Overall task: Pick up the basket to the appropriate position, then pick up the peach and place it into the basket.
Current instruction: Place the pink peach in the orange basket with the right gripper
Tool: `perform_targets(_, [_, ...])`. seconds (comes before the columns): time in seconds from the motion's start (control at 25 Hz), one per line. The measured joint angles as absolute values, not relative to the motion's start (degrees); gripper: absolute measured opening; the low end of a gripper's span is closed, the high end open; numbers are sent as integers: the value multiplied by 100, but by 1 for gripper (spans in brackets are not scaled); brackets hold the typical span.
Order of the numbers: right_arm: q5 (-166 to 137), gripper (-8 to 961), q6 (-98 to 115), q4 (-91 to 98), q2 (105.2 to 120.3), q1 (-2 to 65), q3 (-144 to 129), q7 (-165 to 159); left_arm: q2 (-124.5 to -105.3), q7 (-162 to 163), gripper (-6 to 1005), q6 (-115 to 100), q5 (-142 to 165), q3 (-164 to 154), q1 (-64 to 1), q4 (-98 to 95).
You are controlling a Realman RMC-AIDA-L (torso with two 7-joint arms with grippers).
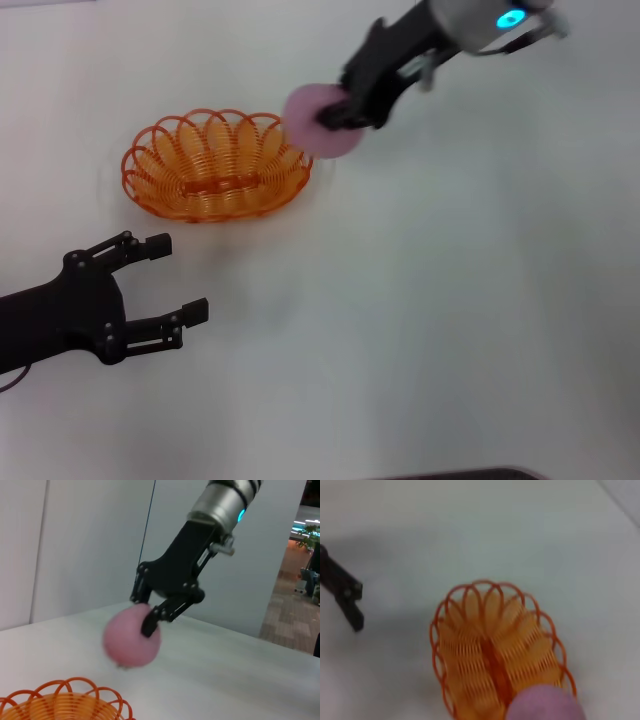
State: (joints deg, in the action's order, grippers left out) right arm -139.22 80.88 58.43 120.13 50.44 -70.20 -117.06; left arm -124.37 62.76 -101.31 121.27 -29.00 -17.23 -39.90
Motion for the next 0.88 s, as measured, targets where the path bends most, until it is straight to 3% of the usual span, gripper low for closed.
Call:
perform_targets(0.4, [-11138,212,5881,3822,12048,4826,-7931,-9848,-12436,6285,920,-10136,12121,-2892,-1723,-3990])
perform_targets(0.88, [-9343,221,5184,2833,12083,4840,-8392,-8500,-12436,6324,919,-10118,12111,-2890,-1789,-3991])
